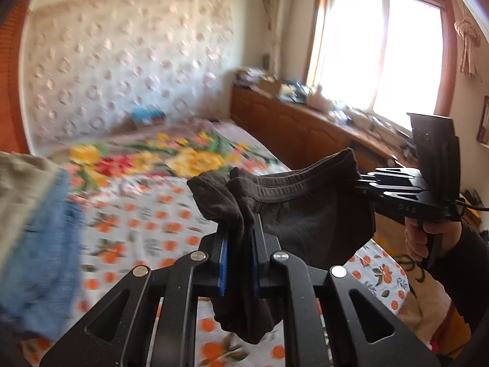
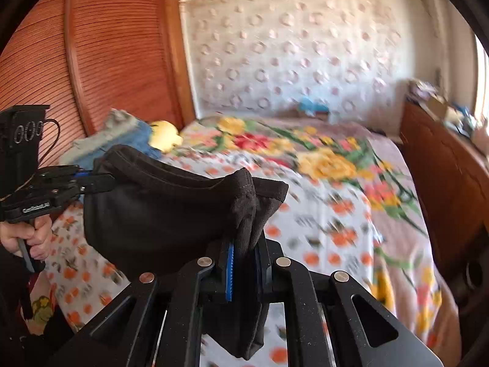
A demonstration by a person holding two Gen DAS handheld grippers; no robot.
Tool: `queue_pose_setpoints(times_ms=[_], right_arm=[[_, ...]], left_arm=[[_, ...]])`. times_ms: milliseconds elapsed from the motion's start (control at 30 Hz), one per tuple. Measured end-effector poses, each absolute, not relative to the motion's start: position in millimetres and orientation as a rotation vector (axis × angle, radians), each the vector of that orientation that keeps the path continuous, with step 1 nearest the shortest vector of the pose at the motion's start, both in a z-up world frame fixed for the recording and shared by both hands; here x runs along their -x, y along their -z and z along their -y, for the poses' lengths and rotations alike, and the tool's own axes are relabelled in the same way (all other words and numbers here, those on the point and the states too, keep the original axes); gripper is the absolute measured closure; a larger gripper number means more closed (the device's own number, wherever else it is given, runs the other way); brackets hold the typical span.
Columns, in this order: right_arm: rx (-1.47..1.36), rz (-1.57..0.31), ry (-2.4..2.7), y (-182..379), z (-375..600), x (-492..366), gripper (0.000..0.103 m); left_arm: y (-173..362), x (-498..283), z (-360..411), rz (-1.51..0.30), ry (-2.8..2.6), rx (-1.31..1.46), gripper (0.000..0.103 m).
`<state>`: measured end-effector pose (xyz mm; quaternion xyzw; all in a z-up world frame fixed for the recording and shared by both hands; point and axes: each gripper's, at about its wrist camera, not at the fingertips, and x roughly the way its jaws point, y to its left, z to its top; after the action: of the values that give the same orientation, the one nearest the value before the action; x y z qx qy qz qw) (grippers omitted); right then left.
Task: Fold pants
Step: 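Lift the folded pants with both tools and carry them toward the jeans stack, then lower the pants onto the stack of blue jeans and open both tools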
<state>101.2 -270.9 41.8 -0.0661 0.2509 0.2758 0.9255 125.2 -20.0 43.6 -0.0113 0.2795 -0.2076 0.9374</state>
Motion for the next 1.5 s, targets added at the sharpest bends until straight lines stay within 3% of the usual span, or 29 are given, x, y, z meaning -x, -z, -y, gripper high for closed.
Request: queue_pose_setpoints(times_ms=[267, 800, 1333, 1433, 1500], right_arm=[[0.247, -0.423, -0.705, -93, 172, -123, 0.093], [0.466, -0.381, -0.871, -128, 8, -242, 0.093], [0.565, -0.449, -0.957, -82, -97, -315, 0.093], [0.515, -0.477, -0.961, -70, -93, -329, 0.087], [0.462, -0.463, -0.959, -74, -88, -335, 0.078]], left_arm=[[-80, -90, -66, -0.460, 0.223, 0.076, 0.090], [-75, -95, -176, -0.413, -0.013, 0.192, 0.090], [-29, -120, -236, -0.476, -0.152, 0.263, 0.090], [-17, -126, -246, -0.515, -0.175, 0.266, 0.086], [-16, -123, -248, -0.516, -0.171, 0.267, 0.082]])
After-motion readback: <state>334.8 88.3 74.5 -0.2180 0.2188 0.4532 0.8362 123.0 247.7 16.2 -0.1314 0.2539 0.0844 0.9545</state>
